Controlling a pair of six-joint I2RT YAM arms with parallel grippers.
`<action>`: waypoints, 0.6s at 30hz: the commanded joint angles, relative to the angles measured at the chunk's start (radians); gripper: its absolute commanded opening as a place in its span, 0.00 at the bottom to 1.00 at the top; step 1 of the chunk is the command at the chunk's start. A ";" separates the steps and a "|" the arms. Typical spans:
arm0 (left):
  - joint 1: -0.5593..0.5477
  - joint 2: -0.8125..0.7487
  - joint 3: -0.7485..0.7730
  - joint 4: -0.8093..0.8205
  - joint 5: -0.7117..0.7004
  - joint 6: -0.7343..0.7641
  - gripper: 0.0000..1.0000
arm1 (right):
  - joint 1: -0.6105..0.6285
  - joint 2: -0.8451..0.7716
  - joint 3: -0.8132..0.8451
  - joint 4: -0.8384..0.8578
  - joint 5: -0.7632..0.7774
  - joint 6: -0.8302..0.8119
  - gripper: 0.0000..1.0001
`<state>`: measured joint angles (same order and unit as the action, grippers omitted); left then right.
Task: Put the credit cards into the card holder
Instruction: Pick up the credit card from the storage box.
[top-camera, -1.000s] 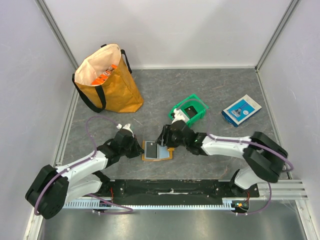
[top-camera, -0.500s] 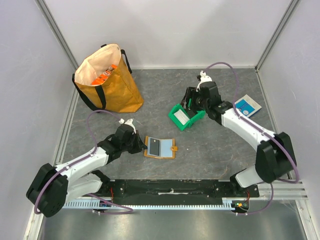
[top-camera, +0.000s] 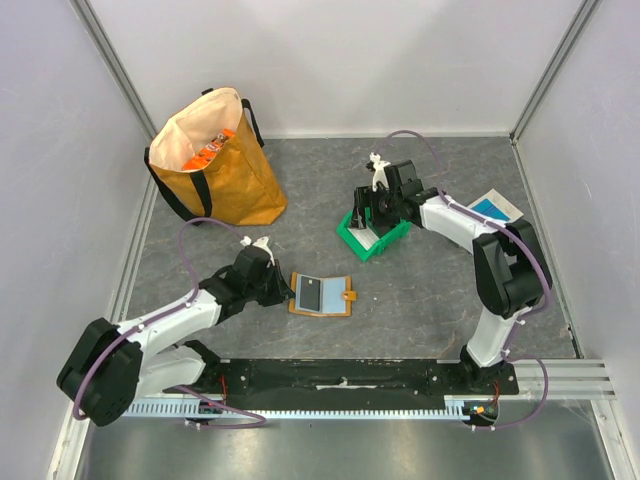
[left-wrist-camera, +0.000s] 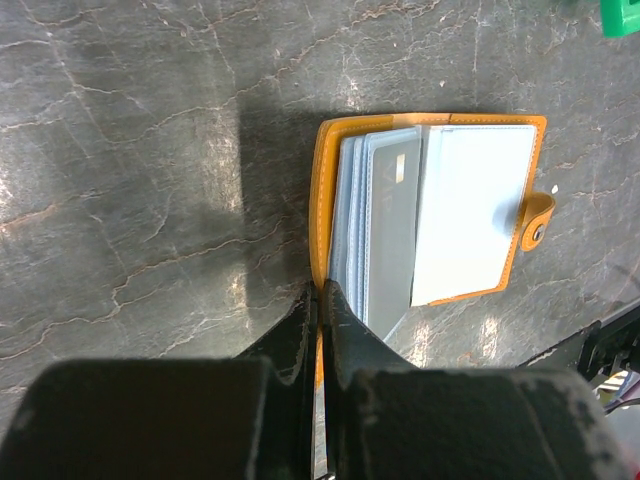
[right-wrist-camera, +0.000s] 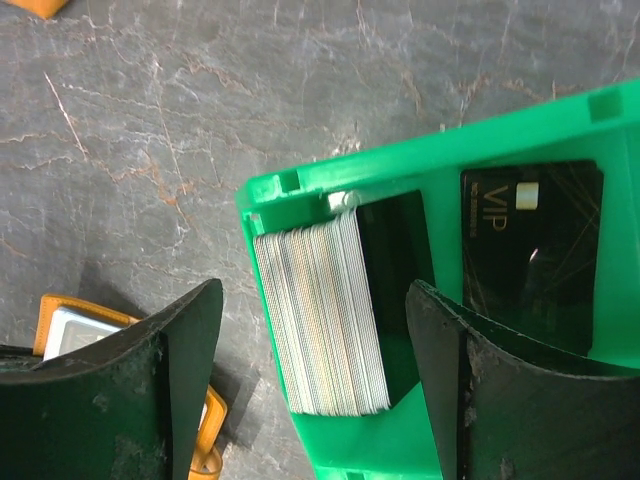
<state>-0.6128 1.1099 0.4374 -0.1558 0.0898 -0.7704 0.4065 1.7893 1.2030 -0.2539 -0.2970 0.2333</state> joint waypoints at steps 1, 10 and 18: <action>0.001 0.013 0.041 0.016 0.016 0.033 0.02 | -0.009 0.033 0.079 -0.010 -0.030 -0.058 0.81; 0.001 0.031 0.047 0.021 0.021 0.034 0.02 | -0.009 0.096 0.115 -0.084 -0.016 -0.089 0.83; 0.001 0.041 0.047 0.021 0.024 0.036 0.02 | -0.011 0.113 0.138 -0.128 -0.068 -0.092 0.79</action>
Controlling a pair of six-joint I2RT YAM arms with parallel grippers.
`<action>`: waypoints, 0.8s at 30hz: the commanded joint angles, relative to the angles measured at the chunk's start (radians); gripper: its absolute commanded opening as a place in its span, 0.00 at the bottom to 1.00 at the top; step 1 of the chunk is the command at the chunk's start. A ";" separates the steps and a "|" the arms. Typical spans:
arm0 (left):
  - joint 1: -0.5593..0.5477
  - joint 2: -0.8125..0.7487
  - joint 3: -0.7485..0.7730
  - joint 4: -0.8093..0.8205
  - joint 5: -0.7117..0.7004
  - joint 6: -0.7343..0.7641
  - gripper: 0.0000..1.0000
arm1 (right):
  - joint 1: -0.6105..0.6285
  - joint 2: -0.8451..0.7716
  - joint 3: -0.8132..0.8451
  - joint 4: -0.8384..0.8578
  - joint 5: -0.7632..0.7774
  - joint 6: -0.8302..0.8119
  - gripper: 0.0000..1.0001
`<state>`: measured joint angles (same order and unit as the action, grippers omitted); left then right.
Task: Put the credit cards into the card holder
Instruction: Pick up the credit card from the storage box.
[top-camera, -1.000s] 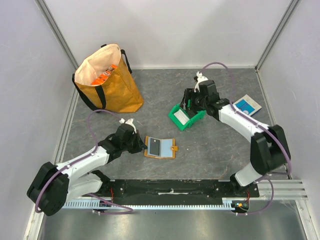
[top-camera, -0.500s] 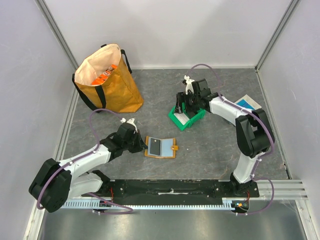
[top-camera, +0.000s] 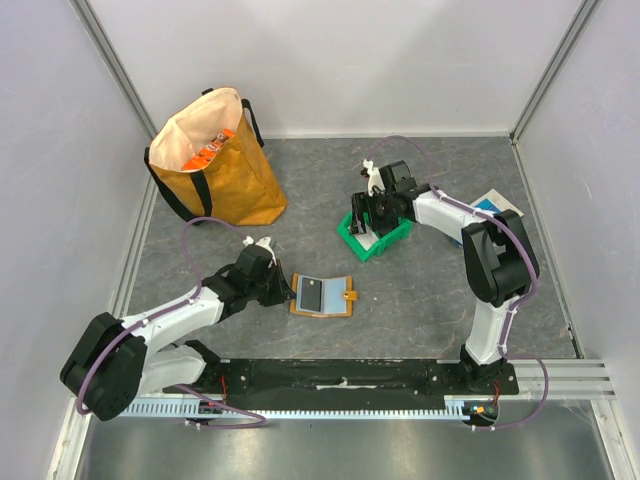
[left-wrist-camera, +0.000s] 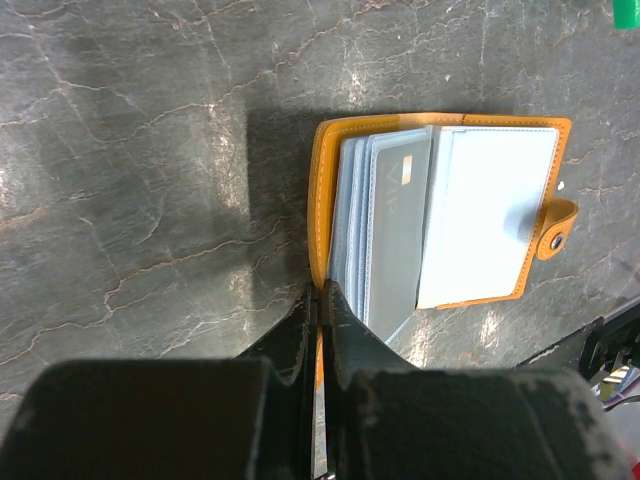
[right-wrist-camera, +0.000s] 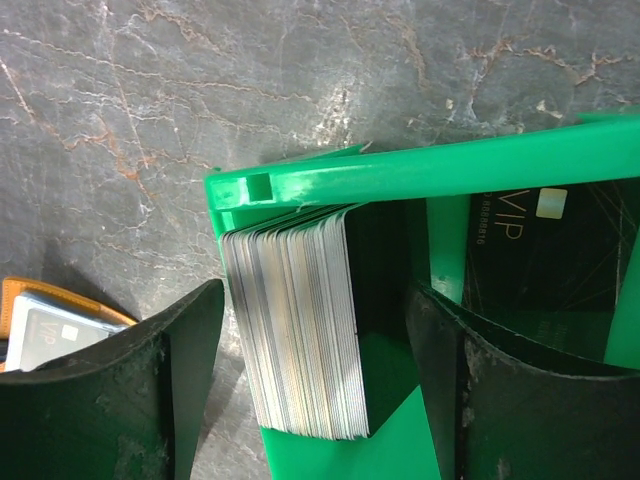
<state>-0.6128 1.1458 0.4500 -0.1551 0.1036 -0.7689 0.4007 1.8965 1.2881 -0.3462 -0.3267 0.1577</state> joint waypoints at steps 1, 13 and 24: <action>-0.001 0.006 0.035 0.022 0.010 0.034 0.02 | -0.003 0.004 0.056 -0.039 -0.041 -0.017 0.78; 0.001 0.017 0.036 0.026 0.013 0.034 0.02 | -0.013 -0.016 0.070 -0.068 -0.086 -0.014 0.60; 0.001 0.025 0.032 0.031 0.013 0.034 0.02 | -0.022 -0.033 0.066 -0.074 -0.118 -0.009 0.61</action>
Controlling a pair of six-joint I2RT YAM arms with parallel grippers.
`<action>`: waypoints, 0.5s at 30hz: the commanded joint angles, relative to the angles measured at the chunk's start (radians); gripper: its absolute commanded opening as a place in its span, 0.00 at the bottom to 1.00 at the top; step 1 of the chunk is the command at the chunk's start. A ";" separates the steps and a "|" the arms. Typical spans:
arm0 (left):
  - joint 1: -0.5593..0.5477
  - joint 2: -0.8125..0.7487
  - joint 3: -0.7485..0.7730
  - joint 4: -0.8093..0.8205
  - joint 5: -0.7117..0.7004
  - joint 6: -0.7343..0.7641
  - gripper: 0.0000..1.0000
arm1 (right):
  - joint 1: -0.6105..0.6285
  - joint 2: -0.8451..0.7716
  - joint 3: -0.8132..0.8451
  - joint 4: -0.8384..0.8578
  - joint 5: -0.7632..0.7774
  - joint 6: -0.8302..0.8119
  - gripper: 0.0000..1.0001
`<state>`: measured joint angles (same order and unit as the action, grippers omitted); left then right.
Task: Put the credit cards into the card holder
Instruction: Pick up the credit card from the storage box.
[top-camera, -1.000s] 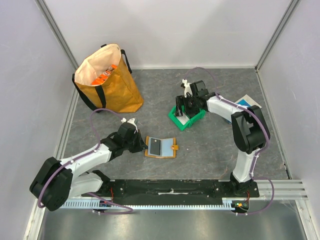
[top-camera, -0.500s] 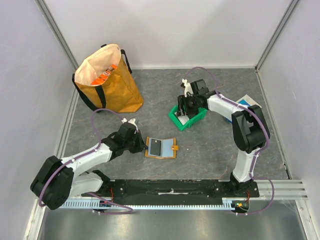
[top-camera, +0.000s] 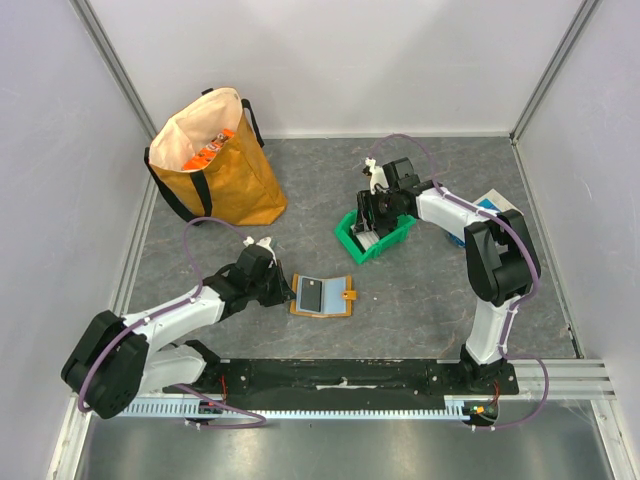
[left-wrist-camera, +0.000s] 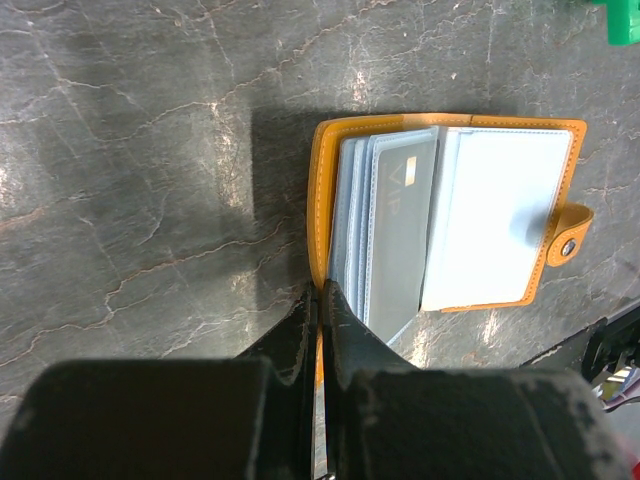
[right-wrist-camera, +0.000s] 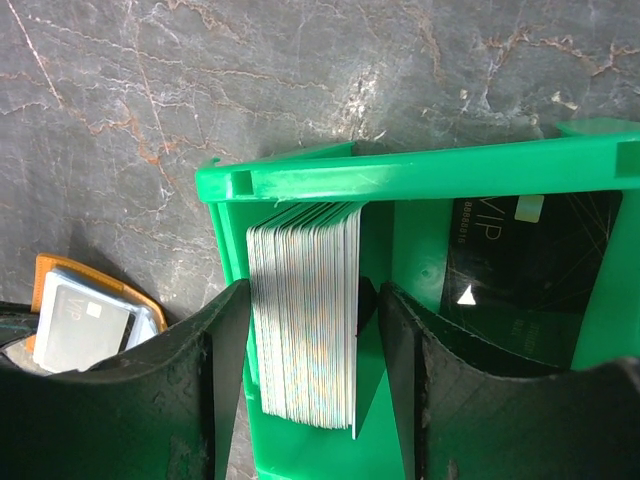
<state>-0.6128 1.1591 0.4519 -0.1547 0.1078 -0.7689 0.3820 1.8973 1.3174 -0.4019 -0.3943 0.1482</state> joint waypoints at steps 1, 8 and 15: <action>0.001 0.013 0.031 0.030 0.009 0.033 0.02 | -0.002 -0.035 0.040 -0.021 -0.052 0.002 0.63; 0.001 0.022 0.031 0.034 0.012 0.033 0.02 | -0.002 -0.038 0.034 -0.023 -0.074 0.010 0.66; -0.001 0.022 0.030 0.034 0.010 0.031 0.02 | -0.002 -0.033 0.032 -0.022 -0.107 0.014 0.68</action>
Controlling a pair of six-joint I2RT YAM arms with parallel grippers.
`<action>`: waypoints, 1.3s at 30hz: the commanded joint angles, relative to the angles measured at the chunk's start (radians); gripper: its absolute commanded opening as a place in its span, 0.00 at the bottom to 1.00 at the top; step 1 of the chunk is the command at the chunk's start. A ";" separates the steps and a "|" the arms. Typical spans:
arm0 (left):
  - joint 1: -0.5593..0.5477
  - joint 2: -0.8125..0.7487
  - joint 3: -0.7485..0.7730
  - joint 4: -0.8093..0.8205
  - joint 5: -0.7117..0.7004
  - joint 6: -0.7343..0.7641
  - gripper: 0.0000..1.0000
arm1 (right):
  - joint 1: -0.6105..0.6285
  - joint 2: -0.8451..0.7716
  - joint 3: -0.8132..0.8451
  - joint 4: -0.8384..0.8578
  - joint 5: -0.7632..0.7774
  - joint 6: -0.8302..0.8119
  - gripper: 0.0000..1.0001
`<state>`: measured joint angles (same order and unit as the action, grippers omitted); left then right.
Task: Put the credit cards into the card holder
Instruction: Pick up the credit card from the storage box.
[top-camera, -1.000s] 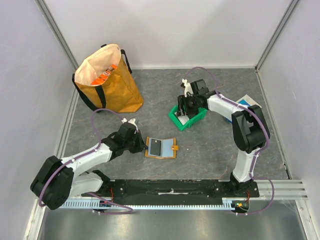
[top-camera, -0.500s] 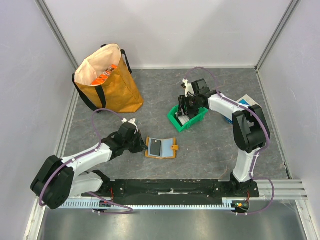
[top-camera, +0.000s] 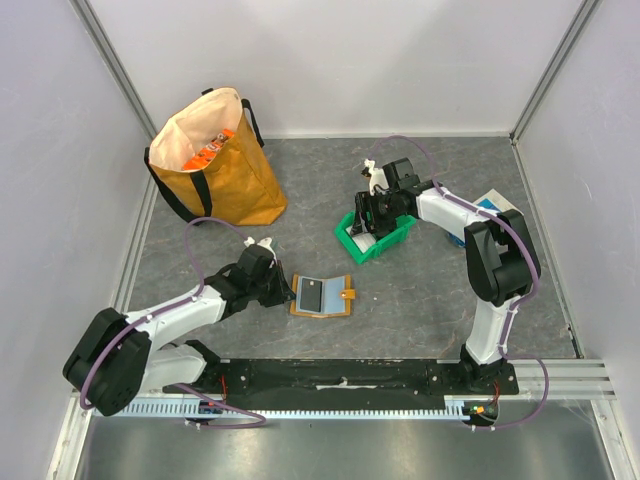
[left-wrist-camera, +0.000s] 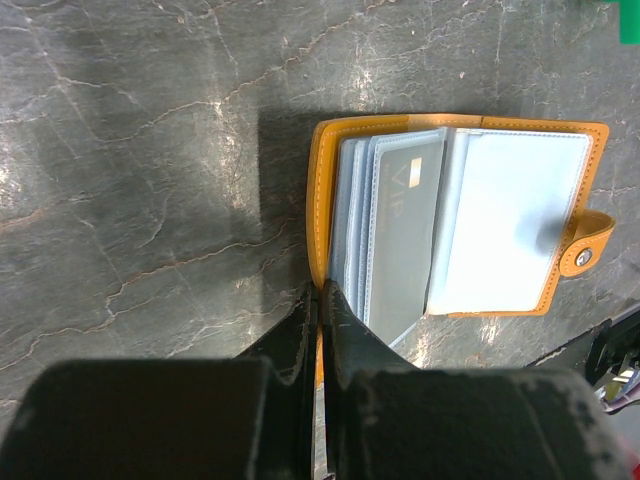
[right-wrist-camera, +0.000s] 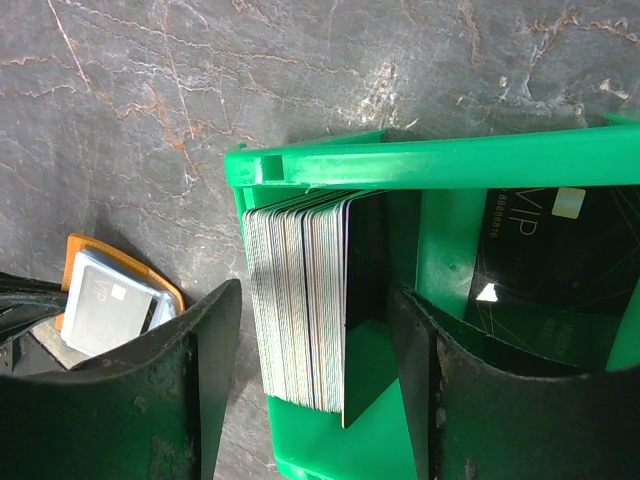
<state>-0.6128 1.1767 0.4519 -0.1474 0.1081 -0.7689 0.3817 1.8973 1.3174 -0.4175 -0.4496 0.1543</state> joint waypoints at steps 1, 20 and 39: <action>0.001 0.003 0.030 0.026 0.010 0.031 0.02 | -0.001 -0.032 0.032 -0.010 -0.058 0.010 0.68; -0.001 0.014 0.031 0.031 0.012 0.031 0.02 | -0.001 -0.058 0.032 -0.009 -0.026 0.027 0.63; -0.001 0.021 0.033 0.035 0.015 0.033 0.02 | -0.003 -0.057 0.032 -0.012 -0.021 0.042 0.40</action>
<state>-0.6128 1.1893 0.4519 -0.1432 0.1097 -0.7685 0.3775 1.8706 1.3174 -0.4274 -0.4530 0.1902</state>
